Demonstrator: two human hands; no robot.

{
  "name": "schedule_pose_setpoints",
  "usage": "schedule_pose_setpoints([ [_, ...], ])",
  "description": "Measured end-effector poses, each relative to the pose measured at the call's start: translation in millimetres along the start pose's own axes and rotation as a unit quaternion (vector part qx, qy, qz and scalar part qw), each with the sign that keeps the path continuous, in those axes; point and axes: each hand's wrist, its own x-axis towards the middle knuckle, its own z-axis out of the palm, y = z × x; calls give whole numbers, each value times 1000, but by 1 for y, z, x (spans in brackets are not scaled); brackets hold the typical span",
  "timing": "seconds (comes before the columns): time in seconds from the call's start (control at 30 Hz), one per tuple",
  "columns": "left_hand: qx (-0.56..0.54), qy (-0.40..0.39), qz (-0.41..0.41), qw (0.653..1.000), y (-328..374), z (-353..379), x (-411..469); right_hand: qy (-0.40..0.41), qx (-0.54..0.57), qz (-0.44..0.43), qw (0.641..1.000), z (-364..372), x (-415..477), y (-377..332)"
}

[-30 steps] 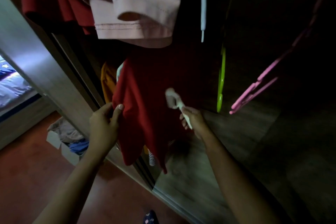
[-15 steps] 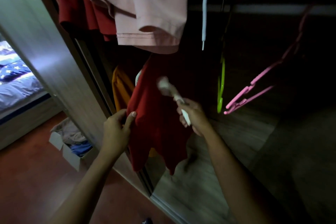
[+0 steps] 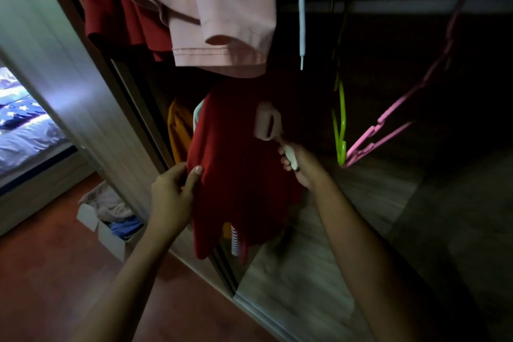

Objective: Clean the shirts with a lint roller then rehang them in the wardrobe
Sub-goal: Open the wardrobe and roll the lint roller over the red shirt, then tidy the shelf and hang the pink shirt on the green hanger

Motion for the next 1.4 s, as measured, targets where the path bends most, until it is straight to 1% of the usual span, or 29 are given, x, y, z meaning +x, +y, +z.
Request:
schedule_pose_setpoints([
  [0.1, 5, -4, 9, 1000, -1, -1, 0, 69, 28, 12, 997, 0, 16, 6],
  [0.17, 5, -8, 14, 1000, -2, -2, 1, 87, 18, 20, 996, 1, 19, 15],
  [0.23, 1, -14, 19, 1000, -2, -2, 2, 84, -3, 21, 996, 3, 15, 30],
  [0.33, -9, -26, 29, 999, -3, 0, 4, 55, -64, 23, 996, 12, -4, 64],
  [0.47, -32, -54, 29, 998, -14, 6, 10, 8, -145, 65, 987, 26, -46, 110],
  [0.53, -40, -74, 40, 996, -21, 11, 15, 8, -161, 80, 984, 31, -67, 129],
  [0.6, -49, -95, 59, 993, -26, 18, 19, 25, -173, 88, 981, 32, -87, 144],
  [0.67, -57, -116, 79, 988, -29, 26, 21, 54, -191, 84, 977, 30, -104, 154],
  [0.73, -67, -145, 101, 982, -31, 35, 21, 108, -205, 78, 970, 30, -121, 159],
  [0.8, -86, -187, 119, 971, -31, 43, 18, 181, -186, 64, 964, 32, -142, 157],
  [0.87, -108, -228, 137, 958, -31, 53, 11, 238, -171, 37, 955, 34, -168, 156],
  [0.93, -126, -270, 156, 942, -28, 67, -3, 293, -164, 20, 942, 35, -201, 159],
  [1.0, -148, -315, 168, 922, -20, 84, -27, 357, -126, 6, 926, 37, -241, 167],
  [1.07, -167, -373, 174, 896, -8, 104, -62, 424, -67, 0, 903, 34, -291, 178],
  [1.13, -182, -443, 206, 854, 10, 125, -107, 482, -34, 1, 876, 31, -350, 183],
  [1.2, -182, -517, 227, 805, 31, 143, -163, 552, -24, -2, 833, 27, -413, 193],
  [1.3, -174, -591, 263, 743, 63, 158, -256, 679, -40, -11, 733, 24, -505, 211],
  [1.4, -155, -666, 292, 669, 96, 159, -354, 773, -10, -16, 634, 29, -586, 235],
])
